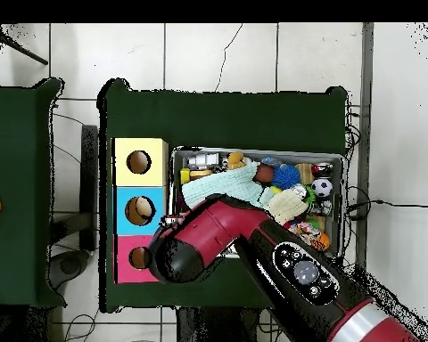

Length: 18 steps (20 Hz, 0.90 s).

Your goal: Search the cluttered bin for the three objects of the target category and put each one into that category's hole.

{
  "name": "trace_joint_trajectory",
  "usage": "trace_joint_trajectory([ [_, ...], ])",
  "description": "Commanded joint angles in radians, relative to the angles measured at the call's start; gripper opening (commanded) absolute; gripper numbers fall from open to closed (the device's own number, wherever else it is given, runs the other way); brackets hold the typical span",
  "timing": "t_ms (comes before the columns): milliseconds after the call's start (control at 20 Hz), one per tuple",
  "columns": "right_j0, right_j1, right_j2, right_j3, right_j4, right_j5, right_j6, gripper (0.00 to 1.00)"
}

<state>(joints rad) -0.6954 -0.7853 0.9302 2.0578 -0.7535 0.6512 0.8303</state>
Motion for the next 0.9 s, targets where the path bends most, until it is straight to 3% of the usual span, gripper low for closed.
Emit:
trace_joint_trajectory([
  [50,-0.02,0.044,-0.011,-0.026,-0.068,0.055,-0.124,1.0],
  [900,-0.029,0.074,-0.028,-0.014,-0.152,0.017,-0.107,1.0],
])
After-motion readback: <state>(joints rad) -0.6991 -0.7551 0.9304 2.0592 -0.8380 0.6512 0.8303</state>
